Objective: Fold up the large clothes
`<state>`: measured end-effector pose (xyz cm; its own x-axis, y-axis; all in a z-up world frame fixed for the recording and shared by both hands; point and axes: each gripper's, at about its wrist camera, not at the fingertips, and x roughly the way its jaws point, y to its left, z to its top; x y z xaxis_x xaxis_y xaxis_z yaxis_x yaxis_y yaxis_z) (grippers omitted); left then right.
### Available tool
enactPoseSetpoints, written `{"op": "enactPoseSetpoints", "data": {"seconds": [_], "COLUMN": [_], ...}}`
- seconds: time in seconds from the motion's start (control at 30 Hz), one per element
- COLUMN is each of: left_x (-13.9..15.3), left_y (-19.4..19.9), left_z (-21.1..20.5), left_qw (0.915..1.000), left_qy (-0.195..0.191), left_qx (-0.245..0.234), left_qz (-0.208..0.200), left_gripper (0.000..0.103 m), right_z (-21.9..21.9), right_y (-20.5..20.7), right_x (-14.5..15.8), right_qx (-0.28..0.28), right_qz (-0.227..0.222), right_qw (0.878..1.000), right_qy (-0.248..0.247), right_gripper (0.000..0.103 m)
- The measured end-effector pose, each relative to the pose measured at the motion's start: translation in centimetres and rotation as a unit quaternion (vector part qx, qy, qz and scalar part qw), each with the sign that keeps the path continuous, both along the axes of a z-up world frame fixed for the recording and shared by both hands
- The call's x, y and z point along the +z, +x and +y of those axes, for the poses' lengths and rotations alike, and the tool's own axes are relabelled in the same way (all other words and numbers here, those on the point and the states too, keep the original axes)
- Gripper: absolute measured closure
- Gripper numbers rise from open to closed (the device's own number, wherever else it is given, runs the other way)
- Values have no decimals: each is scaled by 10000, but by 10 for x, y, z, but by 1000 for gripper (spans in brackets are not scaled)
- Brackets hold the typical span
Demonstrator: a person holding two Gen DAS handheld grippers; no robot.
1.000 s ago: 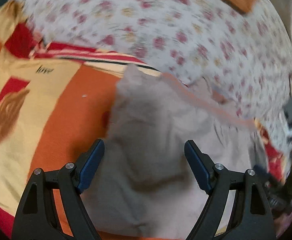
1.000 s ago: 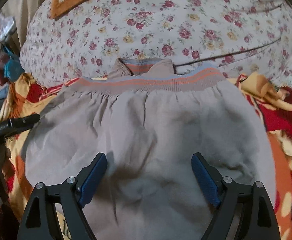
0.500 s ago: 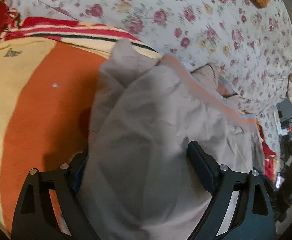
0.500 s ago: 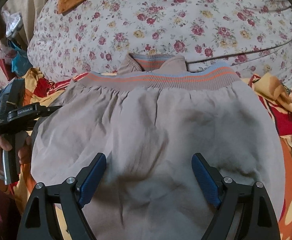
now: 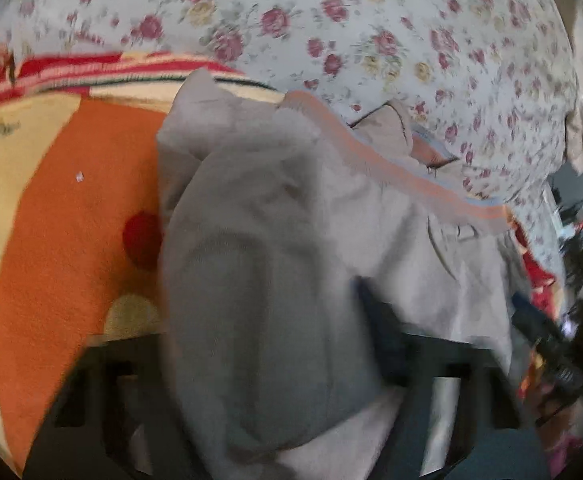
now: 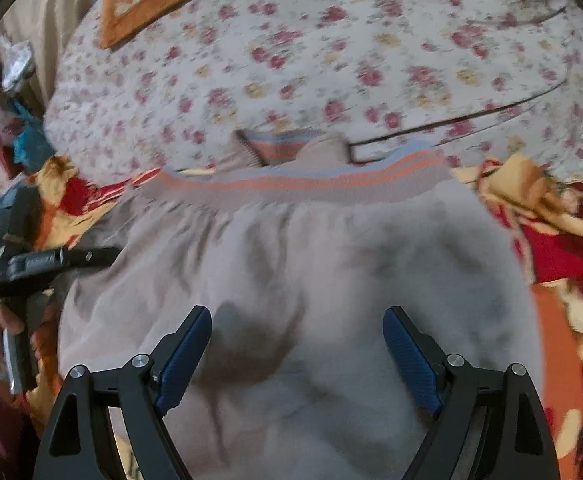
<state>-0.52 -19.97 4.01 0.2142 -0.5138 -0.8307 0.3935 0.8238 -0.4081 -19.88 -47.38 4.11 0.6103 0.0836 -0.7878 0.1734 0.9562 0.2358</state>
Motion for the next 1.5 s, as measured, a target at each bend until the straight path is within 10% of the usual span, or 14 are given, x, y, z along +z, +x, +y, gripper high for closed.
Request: {"op": "enactPoseSetpoints", "data": {"seconds": [0.27,0.47,0.63,0.73,0.87,1.1,1.5], "left_x": [66,127,85,49,69,115,50], "left_y": [-37,-96,-142,-156,-163,-162,-182], "left_z": [-17,-118,-223,-258,-244,-173,-171], "left_qw": [9983,9919,9850,9804,9781,9783,9813], "left_qy": [-516,-330,365,485,-302,-496,-412], "left_qx": [-42,-910,-1481,-1874,-2051,-1867,-1830], "left_qz": [-256,-821,-806,-366,-162,-743,-427], "left_gripper": [84,84,82,64,42,41,41], "right_z": [-67,-126,-150,-160,-165,-147,-104], "right_y": [-16,-29,-43,-53,-56,-57,-27], "right_x": [14,2,10,17,16,29,1], "right_qx": [-852,-1542,-1820,-2035,-2082,-1464,-865], "right_qz": [115,205,-44,-185,-250,-427,23], "right_qw": [9961,9821,9692,9633,9558,9595,9726], "right_qy": [209,1061,1657,1741,2063,2368,2158], "right_gripper": [17,17,17,17,17,13,8]}}
